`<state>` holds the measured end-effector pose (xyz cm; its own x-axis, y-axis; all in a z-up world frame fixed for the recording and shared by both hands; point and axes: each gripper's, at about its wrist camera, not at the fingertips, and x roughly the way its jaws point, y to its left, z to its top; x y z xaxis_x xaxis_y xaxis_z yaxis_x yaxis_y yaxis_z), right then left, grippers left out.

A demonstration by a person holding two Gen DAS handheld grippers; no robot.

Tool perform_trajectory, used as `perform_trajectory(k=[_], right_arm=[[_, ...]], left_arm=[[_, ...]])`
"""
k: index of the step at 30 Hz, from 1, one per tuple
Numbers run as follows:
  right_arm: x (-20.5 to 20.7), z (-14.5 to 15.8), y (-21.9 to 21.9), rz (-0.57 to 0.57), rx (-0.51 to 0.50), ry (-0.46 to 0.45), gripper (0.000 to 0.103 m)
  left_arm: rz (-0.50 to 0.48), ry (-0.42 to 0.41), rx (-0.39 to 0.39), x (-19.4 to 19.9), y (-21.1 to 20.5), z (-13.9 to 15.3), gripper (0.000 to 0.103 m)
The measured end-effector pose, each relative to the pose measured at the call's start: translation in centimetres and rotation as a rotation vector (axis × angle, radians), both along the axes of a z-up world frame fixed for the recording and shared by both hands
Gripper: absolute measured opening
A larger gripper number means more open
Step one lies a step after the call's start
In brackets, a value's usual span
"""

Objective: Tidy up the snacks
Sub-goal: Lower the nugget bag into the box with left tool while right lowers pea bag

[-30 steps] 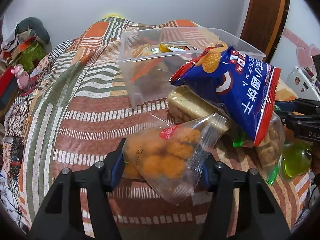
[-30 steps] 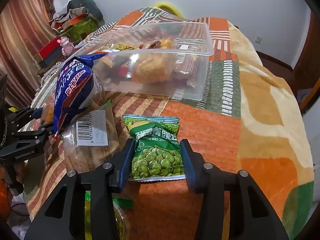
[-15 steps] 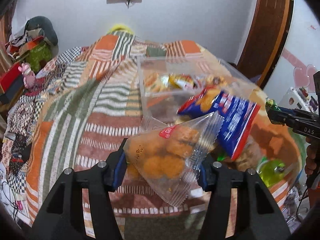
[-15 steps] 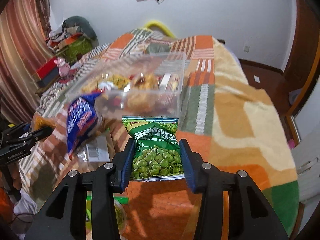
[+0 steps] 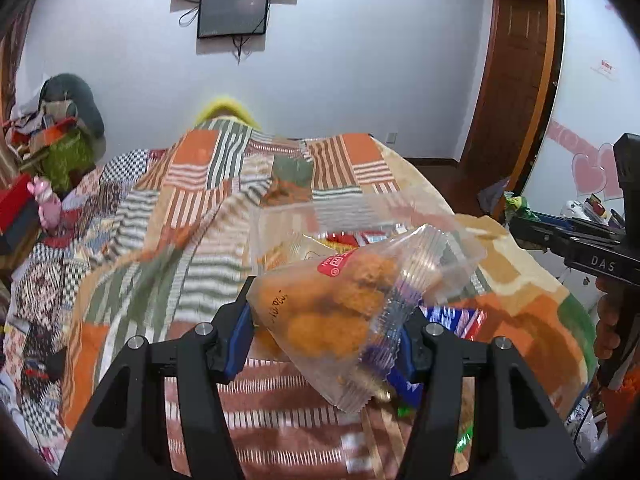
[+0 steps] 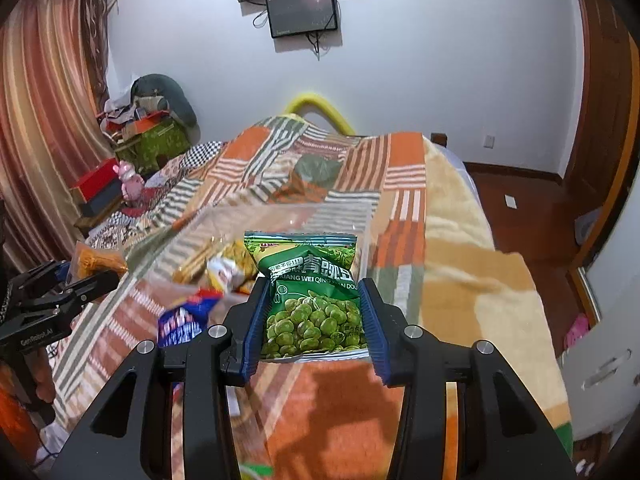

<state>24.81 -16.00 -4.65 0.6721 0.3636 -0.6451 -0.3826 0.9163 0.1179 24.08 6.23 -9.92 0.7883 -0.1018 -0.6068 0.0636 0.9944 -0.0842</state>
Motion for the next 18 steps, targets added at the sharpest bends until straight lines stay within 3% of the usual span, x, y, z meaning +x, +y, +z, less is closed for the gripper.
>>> perform_trajectory(k=[6,18], right_arm=[[1.9,-0.2,0.8,-0.002,0.0,0.0,0.041],[5.7,-3.7,1.8,-0.007,-0.044,0.082,0.041]], left_arm=[[-0.01,-0.004,-0.002,3.1,-0.2,0.2,0.057],[-0.032,0.062,-0.009,9.0,-1.0,-2.6,0.058]])
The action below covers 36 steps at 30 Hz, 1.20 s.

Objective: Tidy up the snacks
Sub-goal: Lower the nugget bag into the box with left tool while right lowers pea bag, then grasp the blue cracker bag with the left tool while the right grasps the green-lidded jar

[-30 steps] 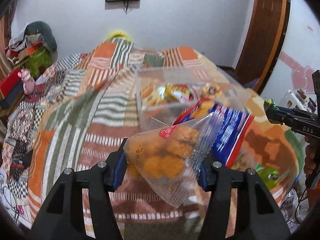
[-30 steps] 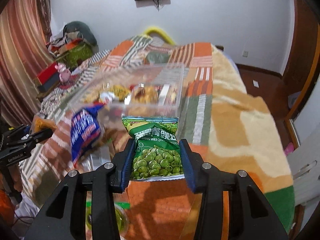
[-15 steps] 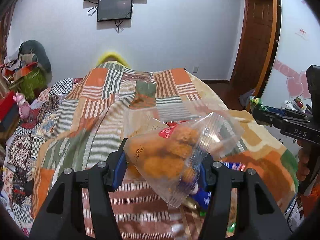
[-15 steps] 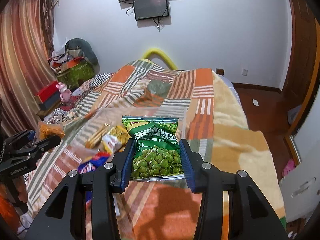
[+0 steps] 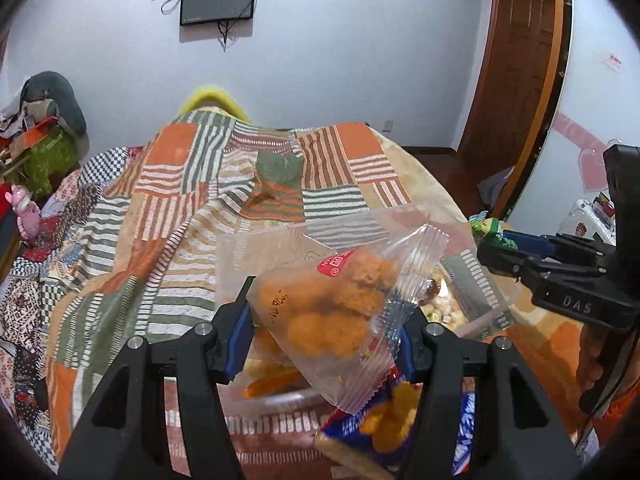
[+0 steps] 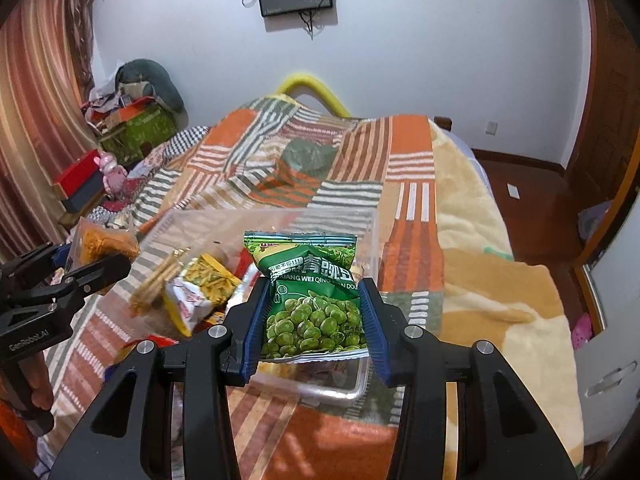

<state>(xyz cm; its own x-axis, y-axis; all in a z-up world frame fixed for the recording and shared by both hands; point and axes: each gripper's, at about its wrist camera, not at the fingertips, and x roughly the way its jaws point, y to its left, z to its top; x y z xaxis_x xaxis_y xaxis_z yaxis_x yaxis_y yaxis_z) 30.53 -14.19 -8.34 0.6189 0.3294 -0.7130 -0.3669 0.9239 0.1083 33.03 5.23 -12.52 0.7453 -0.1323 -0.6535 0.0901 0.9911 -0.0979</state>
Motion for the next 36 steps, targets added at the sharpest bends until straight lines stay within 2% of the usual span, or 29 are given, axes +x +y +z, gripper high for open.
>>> perform_trajectory(k=[8,14,19,25,31,36], right_arm=[[0.2,-0.8,0.4,0.014,-0.028,0.017,0.041],[0.3,-0.7,0.6,0.035,-0.035,0.028,0.043],[-0.3,0.2,0.4,0.029,-0.03,0.013,0.057],[-2.7,2.5,-0.3,0.038,-0.005,-0.024,0.058],[-6.8,3.7,-1.1,0.057,0.014,-0.039,0.059],[-10.8,3.3,-1.9,0.067,0.029,-0.023,0.062]], left_arm=[[-0.003,0.066,0.008,2.1,-0.7,-2.4,0.061],[-0.011,0.071,0.014,1.6,-1.2,-2.0,0.066],[-0.015,0.039,0.017,0.3,-1.5,-0.2,0.073],[-0.015,-0.013,0.02,-2.7,-1.7,2.5,0.087],[-0.015,-0.022,0.026,-7.2,-1.7,3.9,0.09],[-0.015,0.004,0.033,-11.6,-1.8,3.5,0.091]])
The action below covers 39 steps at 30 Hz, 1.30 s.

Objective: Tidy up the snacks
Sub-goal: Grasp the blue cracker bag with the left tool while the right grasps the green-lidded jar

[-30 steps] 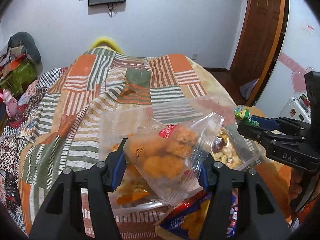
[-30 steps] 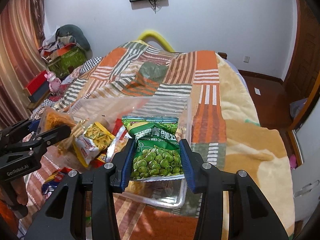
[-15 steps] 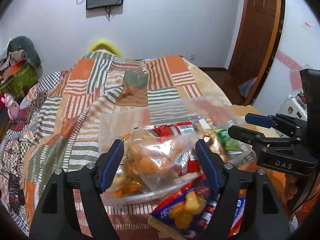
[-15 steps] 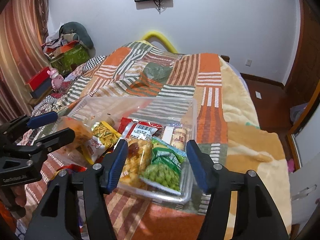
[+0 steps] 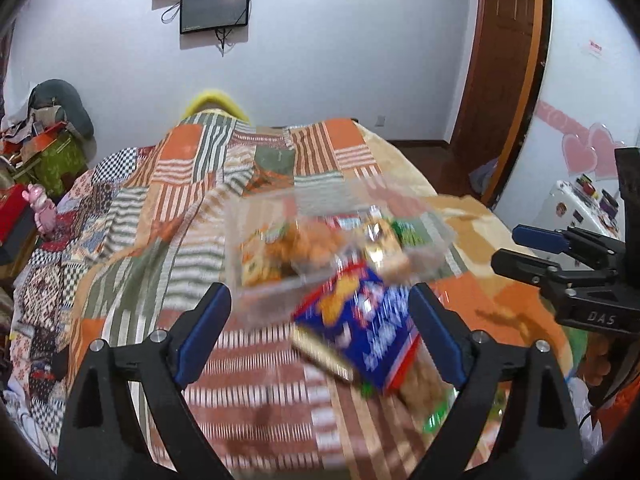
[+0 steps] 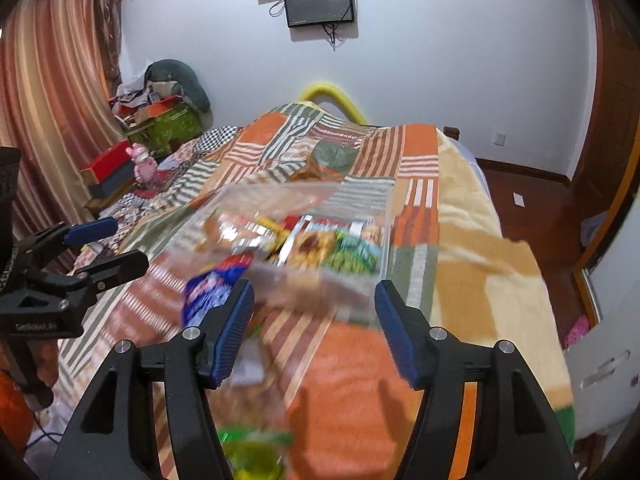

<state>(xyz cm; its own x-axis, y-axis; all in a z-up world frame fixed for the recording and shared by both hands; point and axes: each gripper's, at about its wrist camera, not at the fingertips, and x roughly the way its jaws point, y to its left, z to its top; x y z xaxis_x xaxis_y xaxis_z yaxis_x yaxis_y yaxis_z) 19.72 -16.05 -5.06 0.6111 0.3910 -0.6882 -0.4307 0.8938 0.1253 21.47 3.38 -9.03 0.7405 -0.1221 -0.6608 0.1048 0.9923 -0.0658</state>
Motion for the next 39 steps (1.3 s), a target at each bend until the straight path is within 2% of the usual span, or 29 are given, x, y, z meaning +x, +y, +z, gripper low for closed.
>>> perform_trajectory(k=[4,7,14,18,19,23,30,39], right_arm=[[-2.9,-1.6,0.4,0.034,-0.012,0.047,0.064],[-4.2,-3.0,0.7,0.047,-0.021,0.083,0.064],[-4.7,-7.0,1.8,0.074,-0.055,0.175,0.064],[-4.4,-8.2,1.8,0.087,-0.052,0.208,0.048],[-4.5,-8.1,1.8,0.087,-0.048,0.198,0.048],[-5.1,-7.5,1.4,0.096,-0.045,0.169,0.044],[-4.6,-6.1,-1.8,0.03,-0.019,0.121,0.043],[-3.2,-5.0,-4.8,-0.047,0.001,0.078,0.043]], left_arm=[[0.001,0.027,0.021,-3.4,-0.4,-1.1,0.091],[-0.003,0.057,0.006,-5.7,-0.7,-2.3,0.091],[0.002,0.136,-0.023,-7.7,-1.4,-5.0,0.092],[0.003,0.149,-0.019,-7.9,-1.9,-5.4,0.092],[0.003,0.148,-0.017,-7.7,-2.0,-5.4,0.092],[0.007,0.143,-0.024,-6.5,-2.5,-5.3,0.092],[0.036,0.116,-0.046,-1.8,-3.7,-4.2,0.092],[0.15,0.112,-0.054,5.5,-4.3,-4.0,0.092]])
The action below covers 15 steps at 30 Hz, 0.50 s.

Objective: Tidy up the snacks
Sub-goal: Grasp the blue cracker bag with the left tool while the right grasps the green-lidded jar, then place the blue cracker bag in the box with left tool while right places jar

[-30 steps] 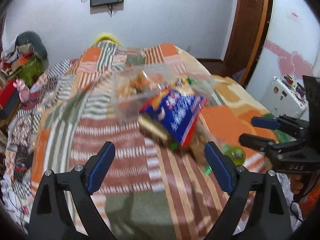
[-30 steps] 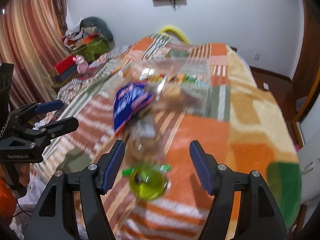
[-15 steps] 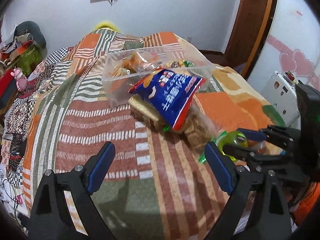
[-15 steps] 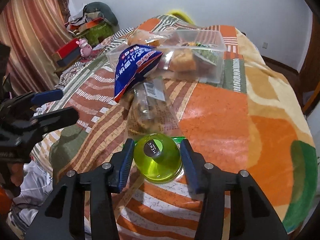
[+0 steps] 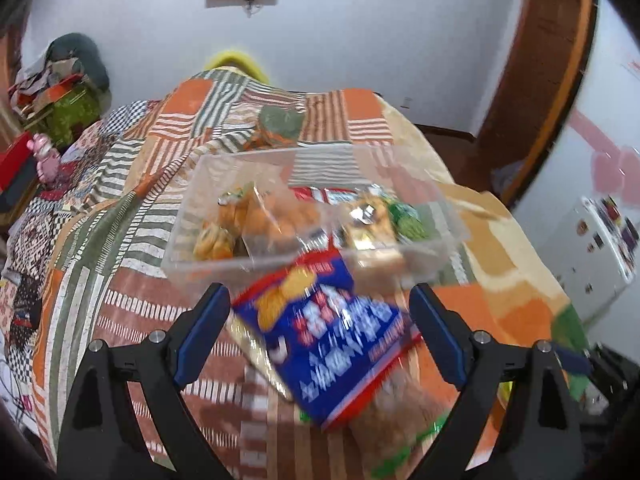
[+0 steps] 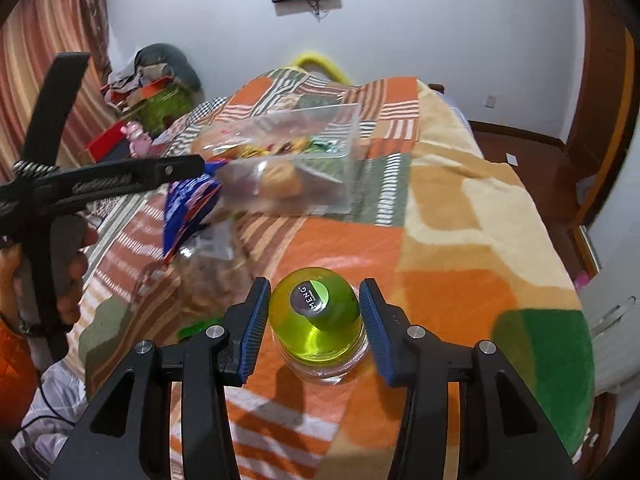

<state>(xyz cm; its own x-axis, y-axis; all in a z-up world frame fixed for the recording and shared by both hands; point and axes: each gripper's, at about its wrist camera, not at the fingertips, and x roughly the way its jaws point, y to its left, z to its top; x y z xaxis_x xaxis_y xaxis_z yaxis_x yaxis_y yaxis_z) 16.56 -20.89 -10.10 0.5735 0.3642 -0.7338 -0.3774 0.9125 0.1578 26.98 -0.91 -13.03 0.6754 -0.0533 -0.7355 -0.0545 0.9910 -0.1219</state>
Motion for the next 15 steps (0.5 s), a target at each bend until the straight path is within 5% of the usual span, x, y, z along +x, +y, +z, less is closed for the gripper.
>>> perform_trajectory(k=[11,15], right_arm=[[1.3,-0.1,-0.5,-0.01,0.02,0.005,0.043],[1.4,0.1,-0.2,-0.005,0.021,0.001,0.043]], left_arm=[[-0.012,0.135,-0.03,0.2,1.4,-4.8,0.092],[-0.04,0.117,-0.019,-0.6,1.4,-5.2,0.077]])
